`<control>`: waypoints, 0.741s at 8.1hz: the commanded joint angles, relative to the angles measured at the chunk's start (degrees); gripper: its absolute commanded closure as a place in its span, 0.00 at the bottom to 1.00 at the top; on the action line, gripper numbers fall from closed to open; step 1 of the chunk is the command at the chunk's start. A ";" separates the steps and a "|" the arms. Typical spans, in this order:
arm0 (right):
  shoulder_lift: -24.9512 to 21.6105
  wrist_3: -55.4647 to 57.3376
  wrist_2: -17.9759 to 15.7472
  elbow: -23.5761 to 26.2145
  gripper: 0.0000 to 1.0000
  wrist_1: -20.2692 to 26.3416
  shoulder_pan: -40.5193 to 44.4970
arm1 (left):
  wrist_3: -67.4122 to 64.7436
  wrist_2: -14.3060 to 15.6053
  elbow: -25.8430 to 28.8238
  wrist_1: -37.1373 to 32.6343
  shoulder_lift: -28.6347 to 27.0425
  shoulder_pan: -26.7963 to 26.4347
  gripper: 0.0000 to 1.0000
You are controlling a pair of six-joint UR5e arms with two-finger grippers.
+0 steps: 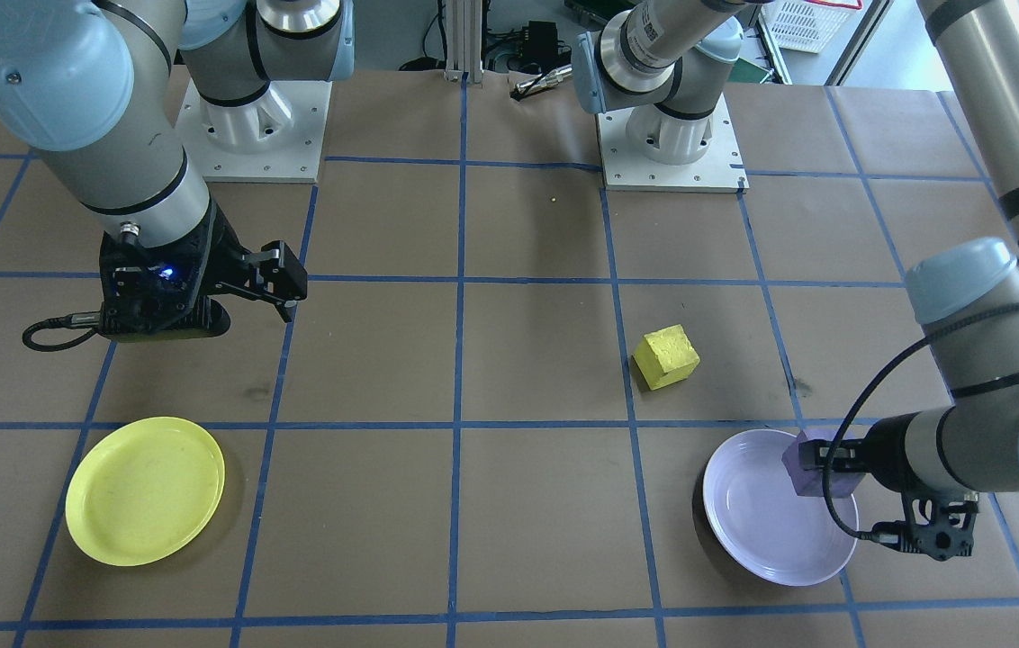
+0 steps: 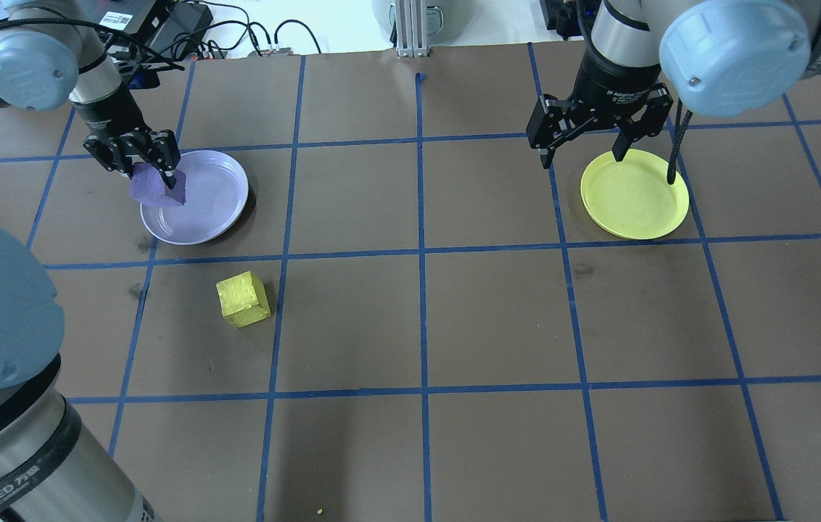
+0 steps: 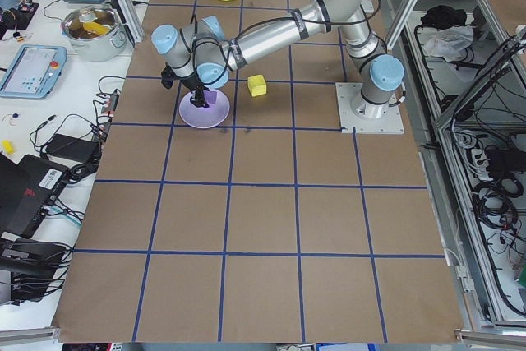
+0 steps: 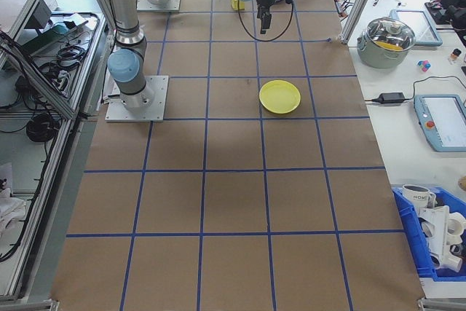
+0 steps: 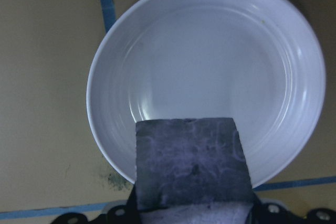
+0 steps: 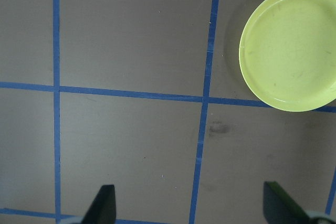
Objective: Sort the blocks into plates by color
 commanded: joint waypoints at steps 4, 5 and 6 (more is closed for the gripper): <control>0.07 0.05 -1.12 0.07 0.00 -0.10 0.00 | -0.37 0.00 0.93 3.86 -3.99 -0.71 0.00; 0.07 -0.13 -1.12 -0.02 0.00 -0.10 0.00 | -0.89 0.17 0.93 3.69 -3.99 -0.71 0.00; 0.07 -0.13 -1.12 -0.02 0.00 -0.27 0.00 | -2.64 0.35 0.84 3.60 -3.73 -1.06 0.00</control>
